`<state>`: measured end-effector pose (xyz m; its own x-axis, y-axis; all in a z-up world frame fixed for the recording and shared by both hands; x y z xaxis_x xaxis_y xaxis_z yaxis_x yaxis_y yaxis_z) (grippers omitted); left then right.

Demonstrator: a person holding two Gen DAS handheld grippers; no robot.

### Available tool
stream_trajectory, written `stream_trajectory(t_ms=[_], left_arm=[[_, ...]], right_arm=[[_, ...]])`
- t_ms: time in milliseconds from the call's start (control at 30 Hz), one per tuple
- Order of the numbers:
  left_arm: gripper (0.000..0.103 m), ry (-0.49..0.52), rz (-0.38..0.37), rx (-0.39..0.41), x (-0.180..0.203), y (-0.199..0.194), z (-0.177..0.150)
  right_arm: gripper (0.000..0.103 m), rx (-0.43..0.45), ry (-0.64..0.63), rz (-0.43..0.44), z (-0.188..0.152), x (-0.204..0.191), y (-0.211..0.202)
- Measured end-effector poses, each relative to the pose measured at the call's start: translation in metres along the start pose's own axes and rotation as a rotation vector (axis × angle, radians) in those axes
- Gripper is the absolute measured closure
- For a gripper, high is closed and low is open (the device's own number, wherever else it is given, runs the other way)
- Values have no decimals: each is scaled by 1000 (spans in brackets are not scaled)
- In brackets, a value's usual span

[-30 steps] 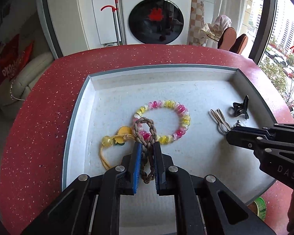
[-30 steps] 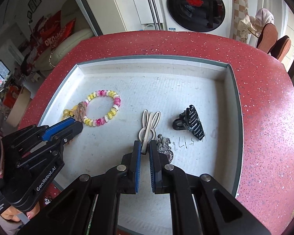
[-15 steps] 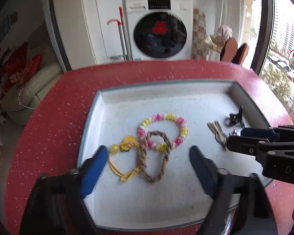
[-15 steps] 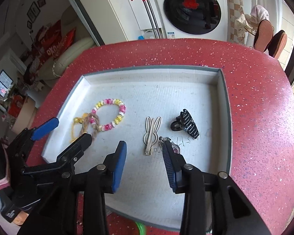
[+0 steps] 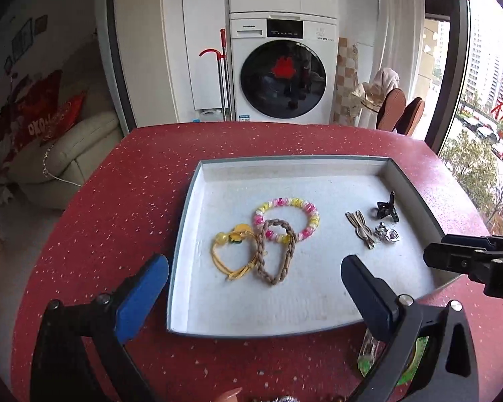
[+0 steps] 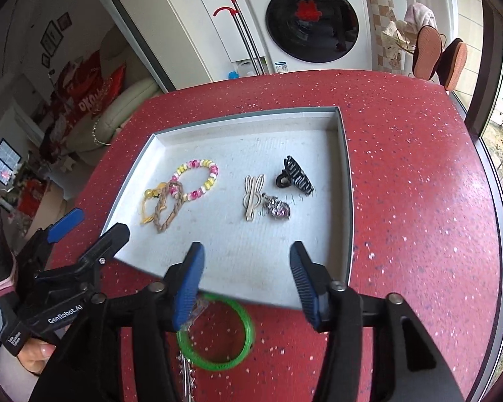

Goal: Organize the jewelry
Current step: 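Grasp the purple-gem pendant with the left tool while the right tool grasps the green bangle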

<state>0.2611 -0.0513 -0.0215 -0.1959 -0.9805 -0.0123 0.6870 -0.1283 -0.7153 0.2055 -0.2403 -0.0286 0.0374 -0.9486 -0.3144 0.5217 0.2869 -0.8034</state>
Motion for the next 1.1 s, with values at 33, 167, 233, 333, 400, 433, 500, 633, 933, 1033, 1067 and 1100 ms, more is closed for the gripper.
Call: stream_trajectory(t_ms=[33,167,233,333,400,433,500,633,933,1033,1067,1100], left_arm=[[0,-6,-3,0,-1,-4,-3],[0,-22,-4,-11,-7,-16,-21],[0,-33,-6,-30,-11,-19,-33],[0,-43,7,-57,-16,-22,-54],[0,-50,30,-71,-21,-24,-65],[0,-57,38,-74,-23,-26,-71],[0,-69,37,-80,-26,-28,-81],[0,-57,37,-101,-27,-28,-95],[0,-7,16,-126,-22,-26,-111],[0,-14,6,-138,-23,-24,-113],[0,-16,3,-141,-23,-23,-113],[0,-18,2,-146,-23,-21,-113]], right_arm=[[30,6,-1,-1,-3,-2,-3],[14,47,0,-20,-17,-7,-14],[9,49,3,-20,-24,-7,-17],[0,42,-1,-15,-38,-9,-20],[0,16,-18,-21,-49,-11,-19],[0,2,-22,-32,-55,-12,-18],[0,-24,-17,-54,-65,-10,-17],[0,-39,19,-67,-79,-2,-16],[0,-57,50,-91,-93,2,-9],[0,-57,49,-99,-92,1,-6],[0,-58,47,-103,-91,0,-5],[0,-58,45,-109,-91,0,-4]])
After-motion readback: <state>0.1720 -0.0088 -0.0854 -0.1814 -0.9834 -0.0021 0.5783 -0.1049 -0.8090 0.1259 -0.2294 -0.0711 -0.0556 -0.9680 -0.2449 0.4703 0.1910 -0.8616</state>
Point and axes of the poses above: each gripper's, at about its wrist camera, not at the fingertips, and y roughly the way its jaws point, x to its right, z to its top, the point moved 4 cm from there along y, roughly the way its jaws point, and after that the axes turned 1 degree about -x, right-handed, at the moved point
